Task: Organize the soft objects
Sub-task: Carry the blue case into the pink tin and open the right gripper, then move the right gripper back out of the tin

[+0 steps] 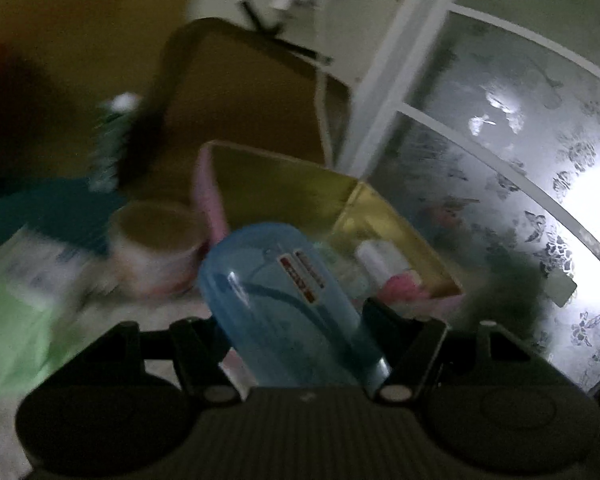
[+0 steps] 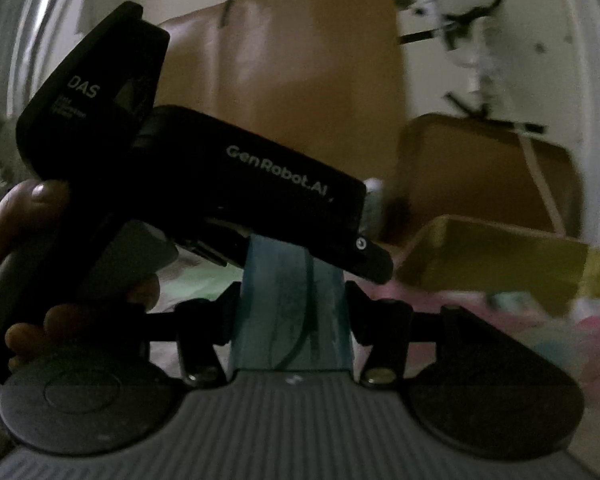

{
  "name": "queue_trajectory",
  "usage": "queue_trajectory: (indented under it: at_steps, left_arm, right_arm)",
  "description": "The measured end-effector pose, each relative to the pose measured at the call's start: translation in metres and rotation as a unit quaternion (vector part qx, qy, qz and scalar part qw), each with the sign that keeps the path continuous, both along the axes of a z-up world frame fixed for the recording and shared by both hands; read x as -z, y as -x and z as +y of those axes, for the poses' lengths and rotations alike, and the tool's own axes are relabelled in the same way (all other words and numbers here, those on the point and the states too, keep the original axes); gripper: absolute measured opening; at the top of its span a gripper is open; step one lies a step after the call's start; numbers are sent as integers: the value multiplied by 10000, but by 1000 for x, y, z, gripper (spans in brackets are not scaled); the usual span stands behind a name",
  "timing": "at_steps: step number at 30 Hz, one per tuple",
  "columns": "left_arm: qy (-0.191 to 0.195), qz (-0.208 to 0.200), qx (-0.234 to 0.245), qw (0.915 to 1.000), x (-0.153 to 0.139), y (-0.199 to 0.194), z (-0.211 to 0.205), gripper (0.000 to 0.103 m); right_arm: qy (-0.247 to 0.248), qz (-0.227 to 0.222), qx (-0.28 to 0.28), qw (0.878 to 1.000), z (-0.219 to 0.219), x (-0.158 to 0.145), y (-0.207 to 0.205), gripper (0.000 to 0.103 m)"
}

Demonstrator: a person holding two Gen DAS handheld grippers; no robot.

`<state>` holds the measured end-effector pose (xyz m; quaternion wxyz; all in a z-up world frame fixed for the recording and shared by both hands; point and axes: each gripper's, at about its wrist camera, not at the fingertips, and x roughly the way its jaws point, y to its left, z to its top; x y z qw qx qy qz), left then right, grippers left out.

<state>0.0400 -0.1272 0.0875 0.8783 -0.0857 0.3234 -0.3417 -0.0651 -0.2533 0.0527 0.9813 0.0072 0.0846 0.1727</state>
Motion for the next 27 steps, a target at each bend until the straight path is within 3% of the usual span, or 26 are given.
queue_trajectory:
  at_steps: [5,9,11,14,16,21,27]
  left_arm:
    - [-104,-74,307,9994,-10,-33,-57,68]
    - [-342,-88,318,9989,-6,-67,-91,74]
    - [-593,-114,149,9981,1,-82,-102,91]
    - [-1086,-168,-288,9935,10,-98,-113,97]
    - [-1290,-254,-575,9897,11,-94,-107,97]
    - [-1188,-714,-660,9881,10,-60,-83,98]
    - [-795,-726,-799,9910,14,-15,-29,98]
  right_arm:
    - [-41,-106,389,9992,-54,-10,-15,56]
    - [-63,53,524,9986,-93,-12,-42,56]
    - [-86,198,543,9983,-112,-10,-57,56]
    - [49,431,653,9969,-125,-5,-87,60]
    - [270,637,949,9931,-126,1,-96,73]
    - [328,419,1598,9857,-129,7,-88,73]
    - [-119,647,2019,9772,-137,8,-82,71]
